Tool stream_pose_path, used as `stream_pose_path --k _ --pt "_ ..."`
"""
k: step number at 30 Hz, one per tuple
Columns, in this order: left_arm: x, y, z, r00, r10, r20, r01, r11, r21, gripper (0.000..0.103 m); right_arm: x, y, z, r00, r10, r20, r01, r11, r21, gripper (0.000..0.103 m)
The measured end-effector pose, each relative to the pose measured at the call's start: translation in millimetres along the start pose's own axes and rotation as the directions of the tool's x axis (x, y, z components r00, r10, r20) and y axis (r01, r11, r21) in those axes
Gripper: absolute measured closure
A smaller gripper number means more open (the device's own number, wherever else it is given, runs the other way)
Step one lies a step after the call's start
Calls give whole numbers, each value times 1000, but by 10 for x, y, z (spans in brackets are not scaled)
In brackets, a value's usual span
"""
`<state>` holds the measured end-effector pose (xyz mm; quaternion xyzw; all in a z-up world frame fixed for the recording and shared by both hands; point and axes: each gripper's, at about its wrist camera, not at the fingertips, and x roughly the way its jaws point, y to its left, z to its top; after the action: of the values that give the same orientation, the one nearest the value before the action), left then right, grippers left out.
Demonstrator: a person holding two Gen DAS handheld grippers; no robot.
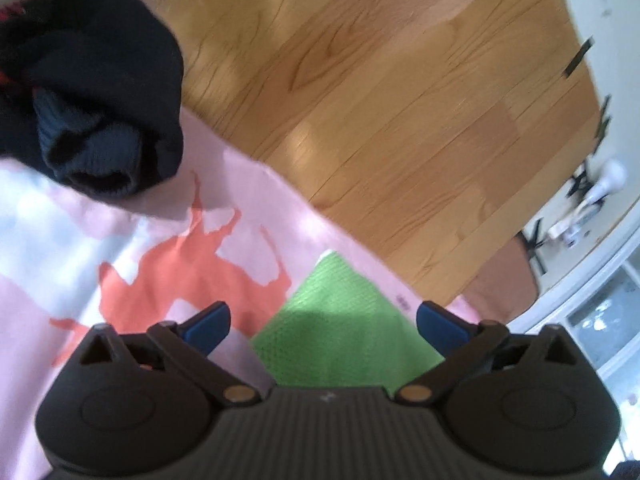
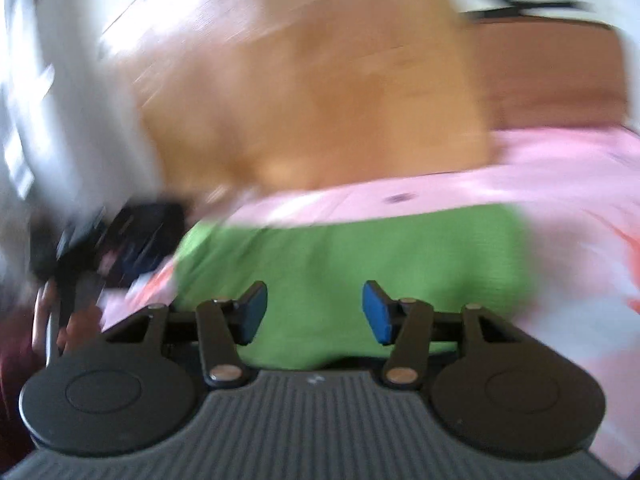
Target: Fold small clothes
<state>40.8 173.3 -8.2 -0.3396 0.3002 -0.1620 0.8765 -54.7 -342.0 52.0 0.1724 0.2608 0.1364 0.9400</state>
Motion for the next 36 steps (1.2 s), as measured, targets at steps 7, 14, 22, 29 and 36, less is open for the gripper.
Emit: stream_pose_path --k 7,14,22,29,36 --pt "176 -199 -127 994 31 -107 -25 998 59 90 107 -607 -91 990 -132 -40 138 960 243 34" --pt "-255 -603 -331 998 6 -68 4 990 140 90 157 -632 62 990 -135 46 120 961 248 97" --pt "-123 -265 -345 982 137 -134 -128 989 72 88 239 -438 -127 989 -116 -91 124 989 85 93" --pt "-20 -378 -248 980 138 -140 -125 987 102 88 133 -703 -39 996 -68 -49 79 964 254 55" --pt "-100 -326 -35 986 98 -135 -88 993 79 89 84 -333 -62 999 2 -46 7 982 188 97"
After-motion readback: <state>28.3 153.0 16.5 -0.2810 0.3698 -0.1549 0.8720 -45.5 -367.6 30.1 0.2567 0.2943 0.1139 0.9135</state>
